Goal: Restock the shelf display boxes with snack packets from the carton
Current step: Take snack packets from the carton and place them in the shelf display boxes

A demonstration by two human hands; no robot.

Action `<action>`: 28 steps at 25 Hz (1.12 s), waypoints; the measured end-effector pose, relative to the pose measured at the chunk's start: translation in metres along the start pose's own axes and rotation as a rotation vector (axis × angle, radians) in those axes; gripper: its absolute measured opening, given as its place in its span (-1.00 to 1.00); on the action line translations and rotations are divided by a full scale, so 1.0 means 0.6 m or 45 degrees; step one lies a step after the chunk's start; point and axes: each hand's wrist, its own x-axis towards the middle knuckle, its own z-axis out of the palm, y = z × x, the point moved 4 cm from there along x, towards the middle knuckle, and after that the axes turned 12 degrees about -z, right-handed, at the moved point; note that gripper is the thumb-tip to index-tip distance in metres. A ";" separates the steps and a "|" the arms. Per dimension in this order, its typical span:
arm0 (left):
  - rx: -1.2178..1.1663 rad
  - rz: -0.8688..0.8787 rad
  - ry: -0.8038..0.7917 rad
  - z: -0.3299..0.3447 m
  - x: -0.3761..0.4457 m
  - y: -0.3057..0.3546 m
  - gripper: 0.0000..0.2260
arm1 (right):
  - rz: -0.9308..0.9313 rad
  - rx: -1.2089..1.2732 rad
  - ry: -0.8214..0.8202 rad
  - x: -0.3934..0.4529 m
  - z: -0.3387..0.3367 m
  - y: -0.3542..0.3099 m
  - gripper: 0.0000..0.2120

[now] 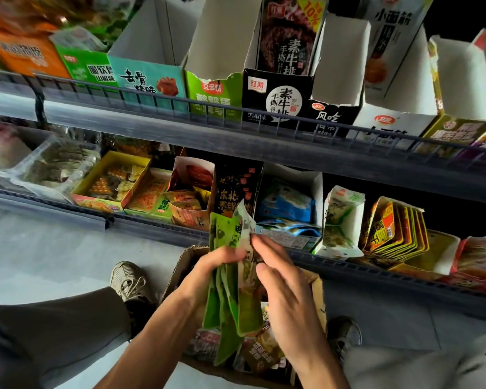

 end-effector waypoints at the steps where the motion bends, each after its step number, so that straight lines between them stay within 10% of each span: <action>1: -0.018 0.021 -0.017 0.004 -0.006 0.007 -0.57 | 0.099 0.095 -0.028 0.007 -0.004 0.000 -0.66; 8: 0.104 0.276 -0.197 0.049 -0.034 0.086 -0.53 | 0.433 0.752 0.034 0.039 0.000 -0.003 -0.50; 13: 0.562 0.300 0.107 0.070 -0.063 0.162 -0.60 | 0.343 0.427 -0.153 0.097 -0.002 -0.077 -0.62; 28: 0.192 0.699 0.629 0.048 -0.109 0.201 -0.73 | 0.244 0.603 0.221 0.157 -0.017 -0.111 -0.70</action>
